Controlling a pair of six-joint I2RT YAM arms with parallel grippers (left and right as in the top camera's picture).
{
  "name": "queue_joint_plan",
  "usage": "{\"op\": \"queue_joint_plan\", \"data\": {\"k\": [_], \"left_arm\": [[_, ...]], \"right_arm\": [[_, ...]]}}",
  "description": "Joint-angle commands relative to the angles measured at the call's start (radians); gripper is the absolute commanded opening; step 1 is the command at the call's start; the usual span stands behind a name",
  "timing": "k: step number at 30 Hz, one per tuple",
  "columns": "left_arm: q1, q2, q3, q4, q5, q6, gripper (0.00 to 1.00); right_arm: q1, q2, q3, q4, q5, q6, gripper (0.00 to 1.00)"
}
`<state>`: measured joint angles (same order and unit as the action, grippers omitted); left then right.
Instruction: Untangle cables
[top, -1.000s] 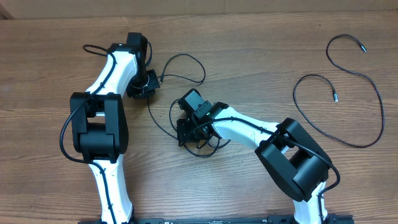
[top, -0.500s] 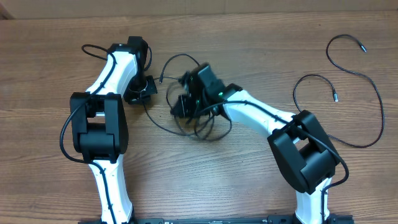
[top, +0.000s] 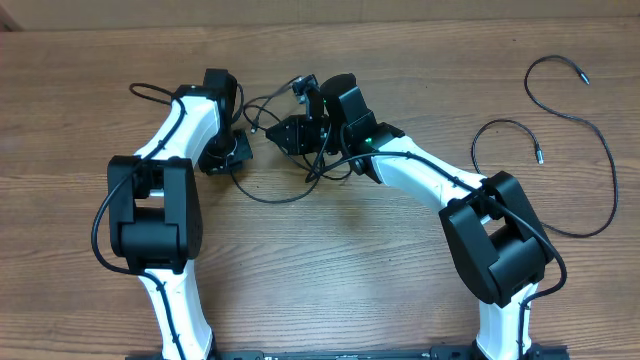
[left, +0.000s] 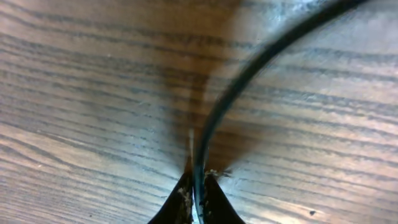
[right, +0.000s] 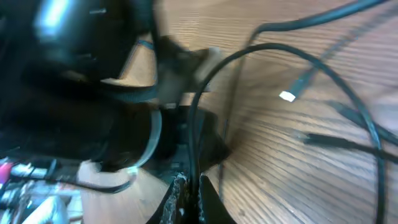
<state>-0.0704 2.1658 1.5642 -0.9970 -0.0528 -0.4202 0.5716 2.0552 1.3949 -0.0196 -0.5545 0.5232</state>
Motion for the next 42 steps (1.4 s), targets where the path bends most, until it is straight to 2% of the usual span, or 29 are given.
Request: {"op": "queue_joint_plan", "data": {"k": [1,2,4,5,6,7,8,10,13,19,21,24,26,28,32,35,39,42], "left_arm": [[-0.002,0.071,-0.072,-0.018,-0.018,-0.014,0.08],[-0.002,0.071,-0.072,-0.019,-0.018,-0.014,0.1],[0.0,0.071,-0.071,-0.027,-0.018,-0.014,0.24],[0.001,0.071,-0.067,-0.045,-0.018,-0.014,0.34],[0.002,0.071,-0.054,-0.076,-0.026,-0.014,0.5],[0.003,0.071,-0.036,-0.111,-0.035,-0.014,0.7],[0.005,0.071,-0.013,-0.145,-0.044,-0.014,0.85],[0.006,0.071,0.051,-0.215,-0.047,-0.014,0.94],[0.005,0.071,0.206,-0.346,-0.04,-0.013,0.93],[0.004,0.071,0.361,-0.426,0.118,0.055,0.9],[0.004,0.071,0.362,-0.419,0.171,0.061,0.89],[0.004,0.071,0.347,-0.388,0.217,0.061,0.87],[0.004,0.071,0.33,-0.363,0.243,0.061,0.83],[0.004,0.071,0.304,-0.335,0.275,0.061,0.78],[-0.002,0.071,0.239,-0.27,0.29,0.06,0.73],[-0.014,0.071,0.186,-0.203,0.29,0.058,0.71],[-0.023,0.071,0.113,-0.11,0.29,0.053,0.56],[-0.023,0.071,0.066,-0.051,0.289,0.05,0.49]], "right_arm": [[-0.005,0.003,0.016,-0.106,0.213,0.03,0.04],[-0.005,0.005,0.016,-0.153,0.252,0.03,0.08],[-0.005,0.009,0.016,-0.211,0.262,0.029,0.45],[-0.005,0.01,0.016,-0.241,0.262,0.025,0.57],[-0.005,0.01,0.016,-0.258,0.263,0.025,0.66],[-0.005,0.01,0.016,-0.273,0.263,0.018,0.73],[-0.008,0.01,0.016,-0.279,0.263,0.018,0.76],[-0.014,0.01,0.016,-0.273,0.235,0.018,0.8],[-0.03,0.01,0.016,-0.254,0.08,0.018,0.82],[-0.044,0.016,0.016,-0.391,0.154,0.019,0.76],[-0.044,0.018,0.011,-0.412,0.153,0.019,0.68],[-0.036,0.019,-0.003,-0.417,0.154,0.019,0.48],[-0.027,0.021,-0.011,-0.416,0.154,0.018,0.39],[-0.012,0.023,-0.022,-0.418,0.17,0.019,0.39],[0.017,0.023,-0.052,-0.417,0.249,0.019,0.39],[0.036,0.025,-0.061,-0.412,0.274,0.019,0.45],[0.055,0.029,-0.061,-0.402,0.274,0.019,0.47],[0.069,0.034,-0.061,-0.402,0.283,0.019,0.49]]}}
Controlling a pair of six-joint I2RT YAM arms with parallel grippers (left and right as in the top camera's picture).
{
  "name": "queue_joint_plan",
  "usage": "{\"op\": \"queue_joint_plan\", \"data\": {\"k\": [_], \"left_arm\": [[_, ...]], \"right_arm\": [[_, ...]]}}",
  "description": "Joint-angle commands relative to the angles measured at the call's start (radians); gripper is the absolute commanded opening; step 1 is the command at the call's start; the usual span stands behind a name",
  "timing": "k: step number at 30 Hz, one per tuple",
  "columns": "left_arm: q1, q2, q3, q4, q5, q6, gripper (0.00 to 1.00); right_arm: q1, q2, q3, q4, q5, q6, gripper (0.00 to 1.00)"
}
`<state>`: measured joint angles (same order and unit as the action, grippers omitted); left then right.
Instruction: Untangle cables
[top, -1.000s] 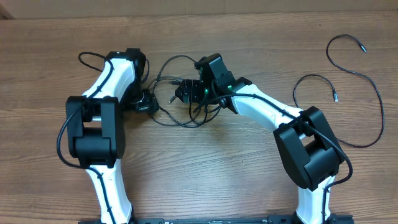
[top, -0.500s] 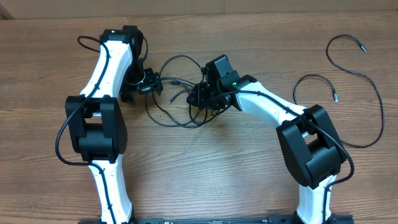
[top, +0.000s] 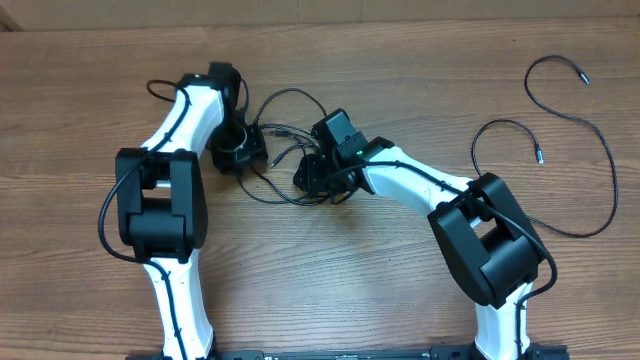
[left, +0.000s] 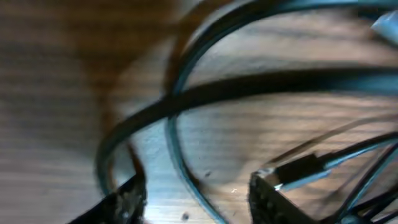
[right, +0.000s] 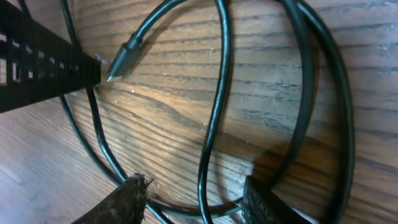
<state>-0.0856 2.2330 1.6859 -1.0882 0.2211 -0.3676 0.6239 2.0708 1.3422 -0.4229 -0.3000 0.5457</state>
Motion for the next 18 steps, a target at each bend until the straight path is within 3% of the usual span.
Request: {"op": "queue_joint_plan", "data": {"k": [1,6,10,13,16,18], "left_arm": [[-0.008,0.003,-0.07,0.054,0.015,-0.003,0.47],[-0.008,0.003,-0.117,0.08,-0.012,-0.003,0.44],[-0.008,0.003,-0.12,0.08,-0.049,-0.002,0.45],[-0.007,0.003,-0.12,0.08,-0.048,-0.003,0.46],[-0.008,0.003,-0.12,0.084,-0.048,-0.003,0.45],[-0.007,0.003,-0.12,0.084,-0.049,-0.002,0.45]], "right_arm": [[0.024,0.019,-0.008,0.001,0.041,-0.004,0.5],[0.045,0.019,-0.008,-0.01,0.105,-0.003,0.5],[0.056,0.019,-0.008,-0.032,0.128,-0.003,0.43],[0.064,0.019,-0.016,-0.039,0.144,-0.004,0.34],[0.064,0.019,-0.023,-0.04,0.15,-0.004,0.04],[0.063,0.017,-0.021,-0.039,0.133,-0.004,0.04]]}}
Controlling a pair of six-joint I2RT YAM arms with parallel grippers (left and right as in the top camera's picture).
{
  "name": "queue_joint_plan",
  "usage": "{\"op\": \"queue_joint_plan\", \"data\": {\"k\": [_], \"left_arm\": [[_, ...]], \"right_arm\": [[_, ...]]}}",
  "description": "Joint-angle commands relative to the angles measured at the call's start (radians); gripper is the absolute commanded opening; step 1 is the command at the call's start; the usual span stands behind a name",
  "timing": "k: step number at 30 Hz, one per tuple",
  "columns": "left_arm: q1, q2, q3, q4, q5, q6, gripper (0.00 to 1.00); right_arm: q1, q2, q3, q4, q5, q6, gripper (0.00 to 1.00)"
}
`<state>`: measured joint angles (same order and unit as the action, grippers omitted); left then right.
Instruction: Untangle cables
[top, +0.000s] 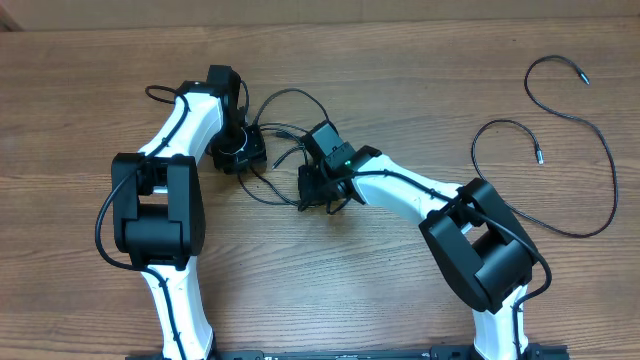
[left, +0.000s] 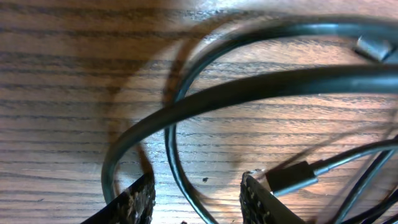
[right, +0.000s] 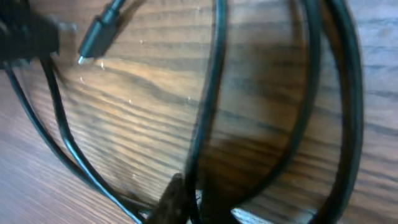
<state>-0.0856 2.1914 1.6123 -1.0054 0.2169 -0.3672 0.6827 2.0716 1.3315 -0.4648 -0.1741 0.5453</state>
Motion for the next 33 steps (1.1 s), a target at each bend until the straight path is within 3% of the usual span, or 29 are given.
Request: {"op": "queue_joint_plan", "data": {"k": [1,4,15,24,33], "left_arm": [[-0.007,0.045,-0.047,0.002,-0.047,-0.003,0.45],[-0.007,0.045,-0.047,0.001,-0.083,-0.003,0.47],[-0.007,0.045,-0.047,0.007,-0.278,-0.014,0.51],[-0.004,0.045,-0.047,-0.013,-0.44,-0.059,0.55],[-0.005,0.045,-0.047,0.007,-0.399,-0.067,0.65]], "right_arm": [[0.002,0.011,-0.006,0.002,-0.014,-0.004,0.04],[-0.044,-0.084,0.053,-0.037,-0.189,-0.057,0.04],[-0.143,-0.345,0.065,-0.058,-0.193,-0.057,0.04],[-0.232,-0.366,0.065,-0.066,-0.089,-0.056,0.04],[-0.223,-0.357,0.057,-0.199,-0.089,-0.058,0.04]]}}
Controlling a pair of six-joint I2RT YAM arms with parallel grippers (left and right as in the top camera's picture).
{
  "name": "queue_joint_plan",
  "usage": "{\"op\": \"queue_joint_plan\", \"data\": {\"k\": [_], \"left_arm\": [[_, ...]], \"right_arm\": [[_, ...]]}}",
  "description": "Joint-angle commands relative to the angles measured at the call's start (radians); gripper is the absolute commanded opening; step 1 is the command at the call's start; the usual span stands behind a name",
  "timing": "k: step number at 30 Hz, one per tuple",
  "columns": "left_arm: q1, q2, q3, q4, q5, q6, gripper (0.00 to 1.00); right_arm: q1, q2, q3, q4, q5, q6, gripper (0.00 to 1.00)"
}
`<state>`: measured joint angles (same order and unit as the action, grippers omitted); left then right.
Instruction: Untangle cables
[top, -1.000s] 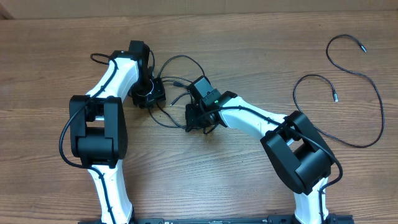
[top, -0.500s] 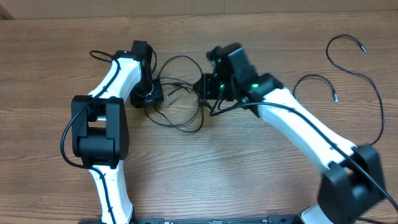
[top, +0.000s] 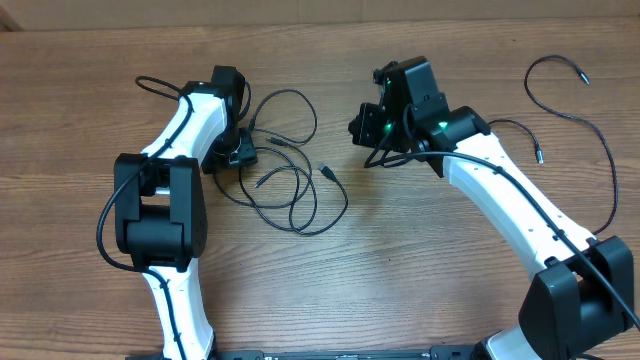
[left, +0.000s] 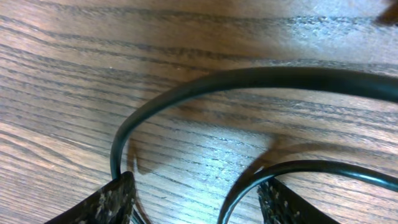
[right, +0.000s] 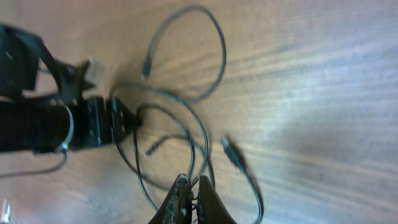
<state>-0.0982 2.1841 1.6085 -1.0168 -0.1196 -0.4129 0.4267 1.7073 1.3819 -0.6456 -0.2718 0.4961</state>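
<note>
A tangle of thin black cables (top: 290, 170) lies on the wooden table (top: 400, 270), with a loose plug (top: 326, 172) at its right side. My left gripper (top: 240, 153) sits low at the tangle's left edge. In the left wrist view my left gripper (left: 199, 204) is open, with one cable arc (left: 249, 78) curving across the gap and a second strand (left: 298, 167) by the right finger. My right gripper (top: 362, 128) hangs above the table, right of the tangle. From the right wrist, my right gripper (right: 191, 185) is shut with nothing seen in it; the cables (right: 193, 118) lie below.
A separate long black cable (top: 560, 112) winds across the right side of the table, apart from the tangle. My left arm (right: 56, 127) shows dark at the left of the right wrist view. The table's back edge (top: 320, 18) runs along the top.
My right gripper was shut low on a strand at the tangle's lower right; it is now raised and off to the right, still shut. The loops lie more spread out. My left gripper stays open.
Both grippers were shut on strands at the tangle. Then both stood open low among the cables. After that the right one was shut on a strand while the left stayed open. Now the right is clear of the tangle, which has spread toward the right.
</note>
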Motion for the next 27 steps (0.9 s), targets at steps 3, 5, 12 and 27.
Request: {"op": "queue_joint_plan", "data": {"k": [3,5,12,27], "left_arm": [[0.008,0.052,-0.043,0.025,-0.04,-0.021,0.67],[0.008,0.052,-0.043,0.027,0.009,-0.005,0.66],[0.008,0.052,-0.043,0.042,0.175,0.104,0.63],[0.008,0.052,-0.043,0.055,0.199,0.111,0.67]], "right_arm": [[0.069,0.01,-0.018,-0.018,0.009,-0.008,0.04],[0.098,0.012,-0.037,-0.011,0.01,-0.008,0.09],[0.182,0.059,-0.054,-0.007,0.01,-0.007,0.28],[0.359,0.211,-0.054,-0.014,0.023,0.005,0.29]]}}
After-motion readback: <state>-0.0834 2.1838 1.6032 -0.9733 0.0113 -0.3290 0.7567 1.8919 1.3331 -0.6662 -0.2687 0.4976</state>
